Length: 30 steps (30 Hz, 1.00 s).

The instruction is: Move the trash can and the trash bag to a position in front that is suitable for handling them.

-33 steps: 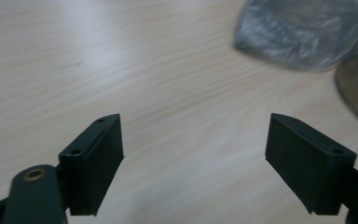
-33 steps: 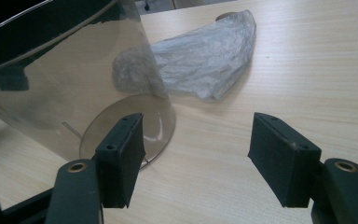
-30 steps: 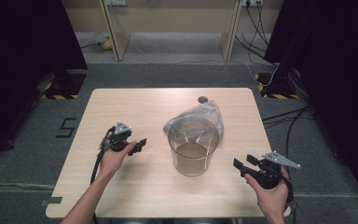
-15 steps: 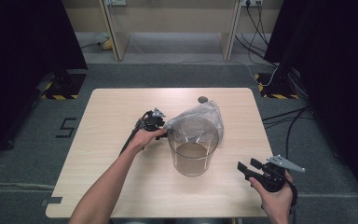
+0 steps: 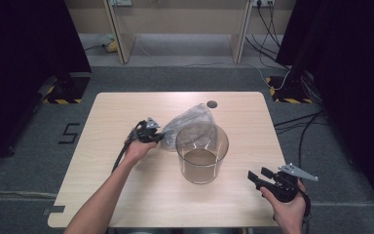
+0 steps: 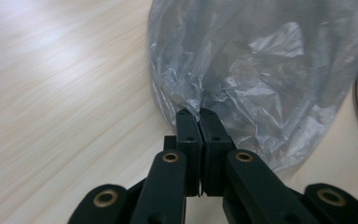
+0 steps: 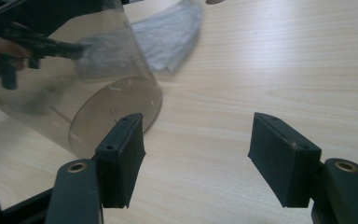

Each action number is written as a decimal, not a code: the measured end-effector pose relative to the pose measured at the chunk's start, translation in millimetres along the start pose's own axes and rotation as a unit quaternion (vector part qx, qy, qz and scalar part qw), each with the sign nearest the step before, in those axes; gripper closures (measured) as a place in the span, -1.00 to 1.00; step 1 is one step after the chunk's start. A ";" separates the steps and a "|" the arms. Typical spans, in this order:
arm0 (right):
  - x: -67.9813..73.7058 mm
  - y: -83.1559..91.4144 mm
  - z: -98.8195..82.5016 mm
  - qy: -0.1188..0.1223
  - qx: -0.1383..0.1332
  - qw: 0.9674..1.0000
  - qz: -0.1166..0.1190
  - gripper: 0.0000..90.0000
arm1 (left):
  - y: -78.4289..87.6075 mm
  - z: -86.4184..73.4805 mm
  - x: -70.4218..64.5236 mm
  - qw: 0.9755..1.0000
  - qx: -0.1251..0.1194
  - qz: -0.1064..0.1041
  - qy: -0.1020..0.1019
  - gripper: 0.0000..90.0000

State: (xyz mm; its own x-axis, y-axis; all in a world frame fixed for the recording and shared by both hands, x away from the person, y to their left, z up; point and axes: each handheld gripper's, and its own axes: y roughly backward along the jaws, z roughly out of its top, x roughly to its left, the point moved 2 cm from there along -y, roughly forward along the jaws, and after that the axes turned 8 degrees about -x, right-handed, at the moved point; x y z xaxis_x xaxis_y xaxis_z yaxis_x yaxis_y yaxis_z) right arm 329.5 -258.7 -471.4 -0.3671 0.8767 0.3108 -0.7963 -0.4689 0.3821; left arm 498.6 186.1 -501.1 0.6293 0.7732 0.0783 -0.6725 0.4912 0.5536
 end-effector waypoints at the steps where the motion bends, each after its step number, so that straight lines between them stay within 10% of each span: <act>1: 1.2 -1.2 -0.9 0.001 0.003 1.000 0.003 -0.21 | 13.3 -6.5 3.6 1.000 -0.006 0.007 0.001 0.95; 8: 10.5 -9.8 -1.9 0.009 0.013 1.000 0.016 -0.21 | 92.8 -55.3 2.9 0.997 -0.041 0.038 0.047 0.86; 9: 11.6 -10.7 -1.8 0.009 0.014 1.000 0.018 -0.21 | 108.3 -71.0 -6.9 0.995 -0.061 0.025 0.081 0.84; 21: 9.1 -15.3 -1.1 0.001 0.013 1.000 0.020 -0.22 | 153.1 -102.4 -97.3 0.996 -0.077 -0.027 0.048 0.17; 27: 5.3 -12.2 -1.3 -0.003 0.009 1.000 0.017 -0.23 | 161.4 -93.5 -88.0 0.994 -0.093 0.014 0.057 -0.63; 30: 4.3 -11.2 -1.2 -0.003 0.008 1.000 0.016 -0.23 | 163.3 -89.7 -70.0 0.987 -0.118 0.057 0.095 -0.68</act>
State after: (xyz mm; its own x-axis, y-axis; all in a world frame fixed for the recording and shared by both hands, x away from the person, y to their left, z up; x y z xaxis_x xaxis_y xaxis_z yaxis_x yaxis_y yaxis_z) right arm 336.3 -249.6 -475.4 -0.3891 0.8608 0.3282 -0.7764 -0.4981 0.3861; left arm 309.8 248.2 -490.5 0.4750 0.8790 -0.0414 -0.8203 0.4593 0.3408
